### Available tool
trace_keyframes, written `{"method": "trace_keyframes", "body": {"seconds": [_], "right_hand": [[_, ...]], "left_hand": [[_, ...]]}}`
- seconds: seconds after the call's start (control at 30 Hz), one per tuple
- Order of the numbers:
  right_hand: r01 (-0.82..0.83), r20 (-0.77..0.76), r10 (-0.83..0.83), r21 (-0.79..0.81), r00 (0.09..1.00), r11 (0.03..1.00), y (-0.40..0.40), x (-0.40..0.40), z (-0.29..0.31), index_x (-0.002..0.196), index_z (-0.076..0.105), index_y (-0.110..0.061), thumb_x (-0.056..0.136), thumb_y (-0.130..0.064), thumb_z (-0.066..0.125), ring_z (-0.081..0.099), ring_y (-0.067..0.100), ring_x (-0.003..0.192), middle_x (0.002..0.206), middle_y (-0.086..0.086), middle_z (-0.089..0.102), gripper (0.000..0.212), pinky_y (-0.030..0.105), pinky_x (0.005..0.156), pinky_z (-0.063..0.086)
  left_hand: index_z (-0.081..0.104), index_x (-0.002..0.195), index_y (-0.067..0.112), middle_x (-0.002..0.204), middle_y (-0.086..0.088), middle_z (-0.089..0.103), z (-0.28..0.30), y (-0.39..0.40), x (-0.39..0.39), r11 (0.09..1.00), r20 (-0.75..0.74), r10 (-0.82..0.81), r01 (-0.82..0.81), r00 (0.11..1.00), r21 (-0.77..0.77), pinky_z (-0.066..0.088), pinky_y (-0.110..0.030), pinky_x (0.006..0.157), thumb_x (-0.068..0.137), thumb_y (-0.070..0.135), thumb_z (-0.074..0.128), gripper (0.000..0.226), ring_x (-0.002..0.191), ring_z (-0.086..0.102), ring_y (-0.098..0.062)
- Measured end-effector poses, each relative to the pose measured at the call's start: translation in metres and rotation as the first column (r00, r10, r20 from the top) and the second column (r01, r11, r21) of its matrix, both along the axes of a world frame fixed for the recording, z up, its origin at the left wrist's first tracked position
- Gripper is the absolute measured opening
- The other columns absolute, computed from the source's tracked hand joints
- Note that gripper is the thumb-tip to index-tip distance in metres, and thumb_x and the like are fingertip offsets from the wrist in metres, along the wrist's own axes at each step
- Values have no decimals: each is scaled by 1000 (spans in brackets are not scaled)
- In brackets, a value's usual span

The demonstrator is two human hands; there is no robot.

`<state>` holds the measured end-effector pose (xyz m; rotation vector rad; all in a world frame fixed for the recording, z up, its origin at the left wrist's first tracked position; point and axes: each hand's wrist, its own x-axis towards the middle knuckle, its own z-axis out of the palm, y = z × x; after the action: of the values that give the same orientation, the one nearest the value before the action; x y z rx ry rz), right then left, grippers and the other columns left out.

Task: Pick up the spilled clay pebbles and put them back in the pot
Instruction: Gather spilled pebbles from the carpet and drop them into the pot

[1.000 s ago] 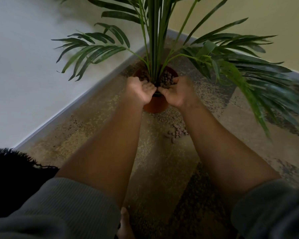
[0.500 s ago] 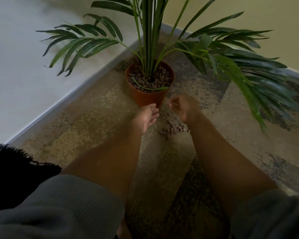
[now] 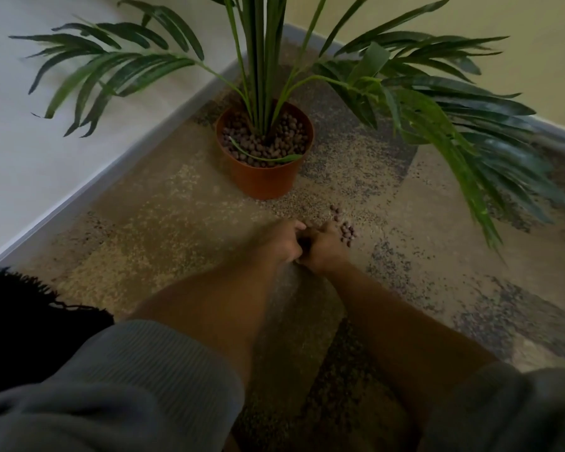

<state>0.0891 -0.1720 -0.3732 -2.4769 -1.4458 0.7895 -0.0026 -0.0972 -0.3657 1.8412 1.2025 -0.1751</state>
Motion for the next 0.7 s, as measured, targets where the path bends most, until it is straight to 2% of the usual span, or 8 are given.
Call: {"method": "trace_keyframes", "body": {"seconds": [0.07,0.1,0.2,0.27,0.47,0.6,0.7], "right_hand": [[22,-25,-20,50,999,999,-5,0,-3,134,57,-22,85,-27,65,53,35,115,137,16,44,50,34,91,45],[27,-26,-26,63,999,998,-6,0,-5,133,58,-21,86,-26,63,53,33,113,133,15,46,47,33,90,44],[-1,-7,2,111,1000,994,-10,0,-7,128,60,-20,92,-35,57,43,15,86,108,0,36,39,24,78,34],[-8,17,6,121,1000,993,-10,-1,-8,125,62,-22,93,-38,53,39,11,81,104,-2,31,36,23,79,33],[-20,77,13,78,997,997,-4,-7,-2,130,56,-29,92,-35,56,55,21,93,119,5,41,38,29,81,45],[41,-14,-41,40,999,998,4,-7,-1,128,56,-23,93,-33,55,49,16,87,107,-1,42,37,29,74,40],[-24,87,26,-18,996,1000,6,-9,0,130,57,-20,91,-25,54,53,33,114,133,12,47,39,39,88,46]], "left_hand": [[55,132,25,130,-4,60,-5,-4,-2,994,-15,-62,63,998,94,49,-42,99,79,1,66,59,114,58,-25],[57,129,26,128,-3,61,-6,-5,-3,987,-17,-79,80,997,141,51,-42,97,80,3,66,55,112,59,-24],[65,116,24,121,-4,61,-6,-7,-7,956,-54,-117,128,992,264,52,-40,92,83,11,65,35,105,59,-24],[67,111,20,121,-6,57,-7,-8,-8,947,-89,-143,163,986,278,51,-40,93,83,12,65,29,105,58,-25],[69,102,16,114,-8,62,-7,-10,-10,946,-145,-103,142,984,290,52,-37,90,82,11,67,21,103,60,-26],[66,107,16,114,-9,64,-8,-9,-13,946,-162,-91,136,983,295,52,-36,87,81,10,67,26,104,61,-27],[62,118,23,121,-6,63,-10,-10,-12,948,-140,-103,140,985,286,51,-37,89,81,10,66,39,108,60,-27]]}}
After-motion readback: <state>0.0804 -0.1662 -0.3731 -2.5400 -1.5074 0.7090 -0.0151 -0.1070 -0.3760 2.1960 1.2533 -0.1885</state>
